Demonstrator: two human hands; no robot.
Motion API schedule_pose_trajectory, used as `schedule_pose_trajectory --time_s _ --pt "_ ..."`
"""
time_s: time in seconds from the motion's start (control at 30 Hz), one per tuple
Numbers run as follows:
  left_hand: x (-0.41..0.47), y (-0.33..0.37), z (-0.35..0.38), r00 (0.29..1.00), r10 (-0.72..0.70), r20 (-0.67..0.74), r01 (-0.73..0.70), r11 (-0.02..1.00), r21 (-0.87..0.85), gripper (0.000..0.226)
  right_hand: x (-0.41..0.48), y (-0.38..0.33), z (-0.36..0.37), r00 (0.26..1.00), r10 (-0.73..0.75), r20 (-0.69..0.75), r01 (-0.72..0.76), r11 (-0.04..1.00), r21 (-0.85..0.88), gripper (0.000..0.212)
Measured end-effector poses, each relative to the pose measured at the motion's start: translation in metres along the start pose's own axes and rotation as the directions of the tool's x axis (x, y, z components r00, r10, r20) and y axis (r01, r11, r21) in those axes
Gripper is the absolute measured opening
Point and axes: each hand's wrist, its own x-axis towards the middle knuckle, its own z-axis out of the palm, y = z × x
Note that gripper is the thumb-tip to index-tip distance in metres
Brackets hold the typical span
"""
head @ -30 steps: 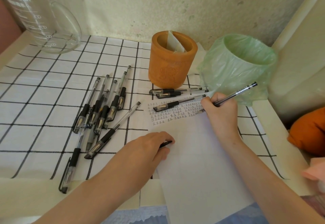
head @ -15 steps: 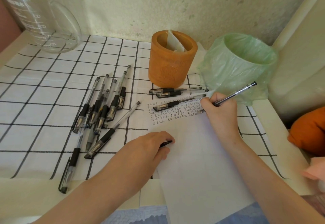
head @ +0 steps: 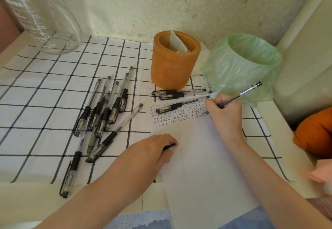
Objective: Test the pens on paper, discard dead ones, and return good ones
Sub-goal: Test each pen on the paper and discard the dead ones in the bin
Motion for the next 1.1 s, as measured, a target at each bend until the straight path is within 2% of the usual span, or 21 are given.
schedule_pose_trajectory --time_s 0.23,0.3,0.37,0.43,0.5,0.57,0.63,0.9,1.1 --pt "0.000 0.000 -0.001 0.997 -0.071 0.001 0.070 0.991 -0.118 0.018 0.003 0.001 -0.002 1.000 0.017 0.024 -0.017 1.000 -0.009 0.034" --pt "0.003 0.000 -0.005 0.995 -0.077 -0.064 0.063 0.978 -0.197 0.018 0.005 0.000 -0.003 0.995 0.098 0.018 -0.099 0.993 0.069 0.035" --pt "0.005 0.001 -0.010 0.986 -0.093 -0.140 0.047 0.952 -0.302 0.019 0.007 -0.007 -0.007 0.983 0.184 0.016 -0.183 0.951 0.248 0.040" --pt "0.006 0.003 -0.015 0.977 -0.102 -0.186 0.021 0.918 -0.396 0.020 0.005 -0.020 -0.010 0.970 0.215 0.110 -0.241 0.881 0.408 0.037" --pt "0.007 0.006 -0.017 0.975 -0.117 -0.189 0.016 0.885 -0.466 0.027 0.000 -0.034 -0.010 0.934 0.213 0.287 -0.330 0.823 0.462 0.033" --pt "0.007 0.009 -0.016 0.968 -0.158 -0.193 0.034 0.849 -0.528 0.035 -0.009 -0.044 -0.008 0.871 0.201 0.448 -0.412 0.795 0.445 0.031" --pt "0.008 0.010 -0.015 0.961 -0.186 -0.206 0.039 0.825 -0.564 0.040 -0.019 -0.051 -0.004 0.832 0.173 0.528 -0.431 0.801 0.416 0.028" --pt "0.008 0.011 -0.012 0.959 -0.204 -0.196 0.046 0.796 -0.603 0.048 -0.041 -0.058 0.007 0.800 0.138 0.584 -0.420 0.824 0.380 0.028" --pt "0.008 0.010 -0.009 0.967 -0.154 -0.201 0.027 0.853 -0.522 0.031 -0.050 -0.056 0.015 0.745 0.092 0.661 -0.380 0.873 0.307 0.033"
